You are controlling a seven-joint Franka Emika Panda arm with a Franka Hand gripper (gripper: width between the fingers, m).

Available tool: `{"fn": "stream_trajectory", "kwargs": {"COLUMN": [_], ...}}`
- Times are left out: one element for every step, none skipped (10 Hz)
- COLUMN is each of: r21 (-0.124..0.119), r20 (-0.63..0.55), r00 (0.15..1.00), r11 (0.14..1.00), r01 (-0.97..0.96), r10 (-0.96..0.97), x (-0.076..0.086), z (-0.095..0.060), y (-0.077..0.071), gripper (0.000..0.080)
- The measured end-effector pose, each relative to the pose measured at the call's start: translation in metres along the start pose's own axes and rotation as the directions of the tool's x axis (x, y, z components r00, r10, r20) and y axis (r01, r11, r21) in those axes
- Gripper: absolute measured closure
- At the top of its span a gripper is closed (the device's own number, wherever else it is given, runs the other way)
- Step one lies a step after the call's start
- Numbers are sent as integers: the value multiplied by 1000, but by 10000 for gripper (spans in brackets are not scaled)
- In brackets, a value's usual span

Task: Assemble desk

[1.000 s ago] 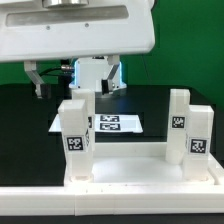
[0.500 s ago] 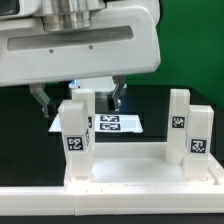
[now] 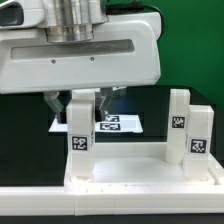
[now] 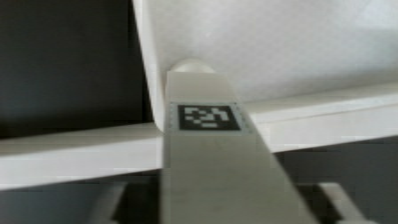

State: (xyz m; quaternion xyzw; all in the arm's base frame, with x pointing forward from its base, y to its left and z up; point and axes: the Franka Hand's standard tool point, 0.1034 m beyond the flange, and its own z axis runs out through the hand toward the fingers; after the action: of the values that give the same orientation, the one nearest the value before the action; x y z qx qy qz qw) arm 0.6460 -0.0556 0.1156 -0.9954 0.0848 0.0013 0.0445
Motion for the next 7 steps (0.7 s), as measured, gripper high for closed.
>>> {"fn": "stream_trajectory", "kwargs": {"r21": [1,0,0,0,4,20,40], "r20": [0,0,-1,-4,-18,-24,-29], "r00": [996,986,971,959,896,822,743], "r11": [996,986,971,959,896,822,744], "r01": [-91,-168,-239,-284,-444,-569,-667], "r10": [91,168,239,284,444,570,668], "x": [0,0,0,0,1,0,-1], "z": [0,0,1,1,2,2,3], "y": [0,1,1,1,4,6,8], "gripper": [512,512,512,512,512,512,511]}}
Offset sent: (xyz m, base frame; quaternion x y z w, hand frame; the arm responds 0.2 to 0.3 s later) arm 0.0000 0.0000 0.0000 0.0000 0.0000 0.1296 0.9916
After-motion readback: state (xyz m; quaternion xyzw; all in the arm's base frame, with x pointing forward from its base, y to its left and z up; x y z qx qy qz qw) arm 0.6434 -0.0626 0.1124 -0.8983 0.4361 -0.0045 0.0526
